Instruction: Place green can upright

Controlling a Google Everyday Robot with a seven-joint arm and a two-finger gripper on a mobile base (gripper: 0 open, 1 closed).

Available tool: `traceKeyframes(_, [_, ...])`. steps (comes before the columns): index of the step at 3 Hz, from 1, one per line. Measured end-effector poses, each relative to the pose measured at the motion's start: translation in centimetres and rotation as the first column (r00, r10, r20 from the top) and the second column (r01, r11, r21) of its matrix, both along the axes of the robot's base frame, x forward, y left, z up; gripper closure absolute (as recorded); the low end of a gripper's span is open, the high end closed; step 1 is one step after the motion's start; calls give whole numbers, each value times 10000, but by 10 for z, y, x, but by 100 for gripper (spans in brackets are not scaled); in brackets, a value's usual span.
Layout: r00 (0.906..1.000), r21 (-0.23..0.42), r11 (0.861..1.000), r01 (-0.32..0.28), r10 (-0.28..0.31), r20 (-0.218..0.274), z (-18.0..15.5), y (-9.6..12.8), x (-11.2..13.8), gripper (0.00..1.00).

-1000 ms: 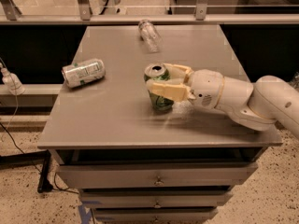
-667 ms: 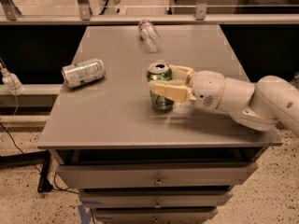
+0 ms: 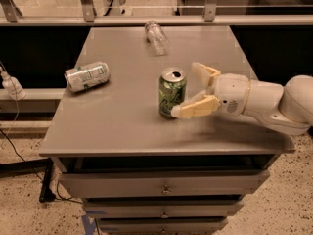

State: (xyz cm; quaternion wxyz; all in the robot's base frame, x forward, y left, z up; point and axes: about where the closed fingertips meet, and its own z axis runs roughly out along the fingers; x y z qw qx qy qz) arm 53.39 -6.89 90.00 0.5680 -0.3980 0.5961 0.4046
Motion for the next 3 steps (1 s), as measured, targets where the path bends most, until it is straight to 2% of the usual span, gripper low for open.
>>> traceKeyframes(1, [9995,-863,9959,282,-269,171,3,-40,-1,0])
traceKeyframes(2, [9955,-1757,9802,913,-850,426,8,-106,0,0])
traceKeyframes(3, [9949,-1783,9794,950,-875,493,11,-109,2,0])
